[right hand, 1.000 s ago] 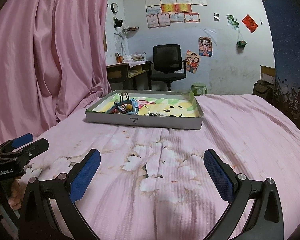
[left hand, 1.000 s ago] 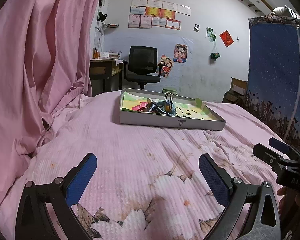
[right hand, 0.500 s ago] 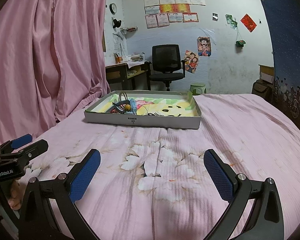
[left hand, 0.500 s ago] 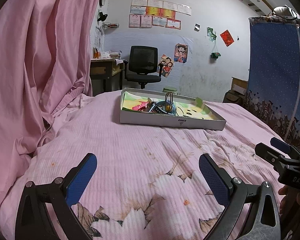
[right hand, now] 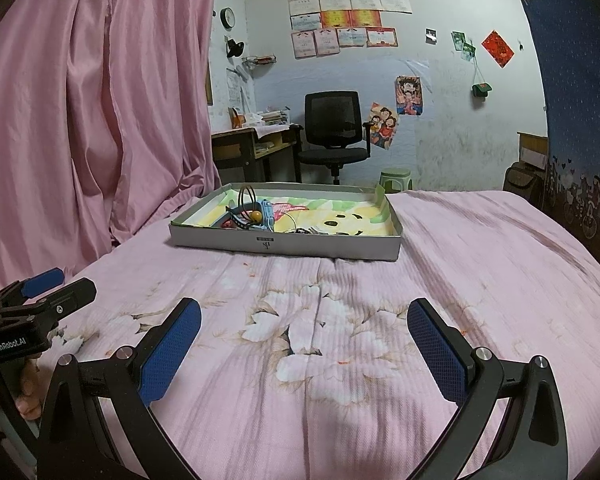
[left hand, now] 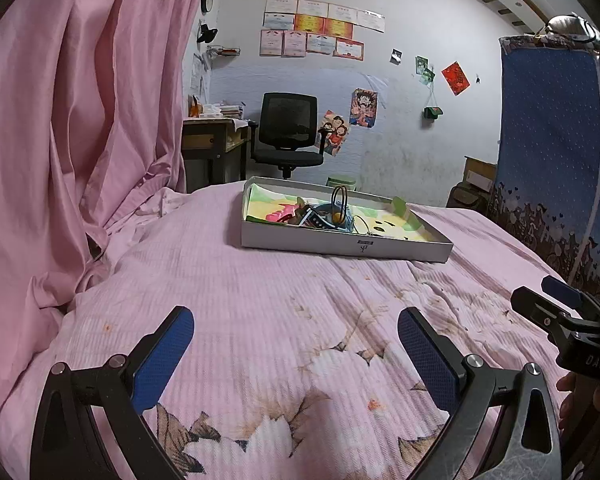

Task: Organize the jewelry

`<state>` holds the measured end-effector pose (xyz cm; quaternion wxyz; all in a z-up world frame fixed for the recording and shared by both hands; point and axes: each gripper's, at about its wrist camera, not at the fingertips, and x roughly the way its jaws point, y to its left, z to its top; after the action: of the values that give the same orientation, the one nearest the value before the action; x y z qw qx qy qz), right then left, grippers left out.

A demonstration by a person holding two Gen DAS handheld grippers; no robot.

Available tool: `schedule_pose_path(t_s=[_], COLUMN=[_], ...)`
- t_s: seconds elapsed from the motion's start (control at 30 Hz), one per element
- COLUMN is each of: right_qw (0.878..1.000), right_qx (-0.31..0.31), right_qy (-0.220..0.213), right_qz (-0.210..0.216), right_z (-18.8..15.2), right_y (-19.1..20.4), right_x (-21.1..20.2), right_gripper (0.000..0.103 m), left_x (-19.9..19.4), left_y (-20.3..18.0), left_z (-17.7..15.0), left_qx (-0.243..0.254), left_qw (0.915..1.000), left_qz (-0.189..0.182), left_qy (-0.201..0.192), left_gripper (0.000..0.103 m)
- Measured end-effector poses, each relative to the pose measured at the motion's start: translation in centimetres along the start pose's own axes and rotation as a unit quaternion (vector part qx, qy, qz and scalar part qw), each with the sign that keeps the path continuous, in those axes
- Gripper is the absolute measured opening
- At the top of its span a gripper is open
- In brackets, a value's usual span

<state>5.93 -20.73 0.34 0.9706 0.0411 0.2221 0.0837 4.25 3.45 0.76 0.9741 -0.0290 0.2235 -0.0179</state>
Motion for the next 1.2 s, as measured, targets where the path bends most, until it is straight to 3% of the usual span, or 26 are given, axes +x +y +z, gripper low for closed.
schedule_pose_path(t_s=[1.2], right_qw=[1.000], right_qx=[-0.001], right_qy=[-0.008], right_qz=[-0.002], right_z=[0.52], right_y=[0.04], right_x=[-0.40], right_gripper=[0.102], left_x=[-0.21], left_y=[0.22], left_z=[0.17], left_qx=[-0.001], left_qw=[1.0000], left_qz=[0.001], left_qy=[-0.006], left_gripper=[0.103])
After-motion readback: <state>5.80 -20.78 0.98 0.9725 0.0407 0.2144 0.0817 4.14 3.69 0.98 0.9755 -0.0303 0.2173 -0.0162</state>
